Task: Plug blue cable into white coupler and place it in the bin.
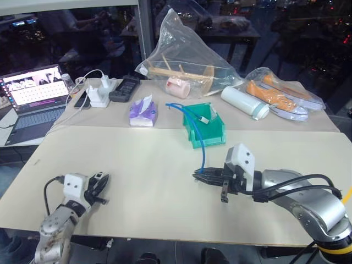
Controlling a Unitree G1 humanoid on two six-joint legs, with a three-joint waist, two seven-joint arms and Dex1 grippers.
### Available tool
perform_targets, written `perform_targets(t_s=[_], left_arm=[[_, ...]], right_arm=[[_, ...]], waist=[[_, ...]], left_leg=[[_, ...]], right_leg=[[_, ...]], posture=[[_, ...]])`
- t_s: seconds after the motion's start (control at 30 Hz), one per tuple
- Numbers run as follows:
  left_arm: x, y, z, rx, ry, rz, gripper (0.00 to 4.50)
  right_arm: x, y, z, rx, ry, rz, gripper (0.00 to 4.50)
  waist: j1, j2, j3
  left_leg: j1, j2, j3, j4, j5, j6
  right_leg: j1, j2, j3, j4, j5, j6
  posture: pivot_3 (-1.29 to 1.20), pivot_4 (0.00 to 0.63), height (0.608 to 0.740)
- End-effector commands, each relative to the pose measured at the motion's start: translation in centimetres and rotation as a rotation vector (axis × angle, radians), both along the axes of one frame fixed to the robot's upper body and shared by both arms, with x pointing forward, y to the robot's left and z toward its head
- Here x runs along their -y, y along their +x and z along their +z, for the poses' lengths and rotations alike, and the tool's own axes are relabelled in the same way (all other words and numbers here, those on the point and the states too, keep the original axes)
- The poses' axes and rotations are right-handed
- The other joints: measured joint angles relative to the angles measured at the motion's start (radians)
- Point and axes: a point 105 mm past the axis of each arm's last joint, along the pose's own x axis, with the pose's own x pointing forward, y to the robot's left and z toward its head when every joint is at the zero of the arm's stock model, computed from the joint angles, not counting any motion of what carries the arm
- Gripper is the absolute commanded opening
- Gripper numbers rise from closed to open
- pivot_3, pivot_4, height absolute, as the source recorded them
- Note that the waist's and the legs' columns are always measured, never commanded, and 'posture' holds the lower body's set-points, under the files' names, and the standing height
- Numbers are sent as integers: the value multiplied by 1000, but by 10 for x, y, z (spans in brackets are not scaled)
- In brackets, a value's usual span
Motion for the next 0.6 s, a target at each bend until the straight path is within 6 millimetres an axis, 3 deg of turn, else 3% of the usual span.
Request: perform_targets(t_s=[0.03, 0.13, 0.3, 0.47, 0.6], left_arm=[[41, 16, 1, -16, 46, -242, 683], [102, 34, 22, 21, 108, -589, 683], [176, 29, 31, 21, 166, -954, 683], [220, 24, 9, -90, 276, -1046, 683], [230, 22, 11, -117, 276, -1022, 683]], right_arm=[[-1, -3, 11, 46, 19, -36, 0], [4, 1, 4, 28, 29, -138, 0], [12, 5, -3, -6, 84, -291, 0], [28, 12, -10, -91, 260, -547, 0], [29, 9, -18, -227, 457, -685, 0]], waist=[[-4, -1, 0], [3, -3, 0], [-31, -5, -1], [-61, -6, 0], [-56, -5, 0]], left_leg=[[0, 0, 0, 0, 0, 0], [-2, 0, -2, 1, 1, -1], [-3, -1, -2, 0, 0, 0], [-3, -1, -1, -1, -4, 6], [-3, -1, -2, 0, -5, 9]], right_leg=[[0, 0, 0, -1, 0, 0], [0, 0, -1, -1, 0, 1], [-1, 0, -1, -1, 1, 1], [-3, 0, -1, -2, 1, 1], [-2, 0, -1, -1, 1, 2]], posture=[[0, 150, 740], [0, 150, 740], [0, 150, 740], [0, 150, 740], [0, 150, 740]])
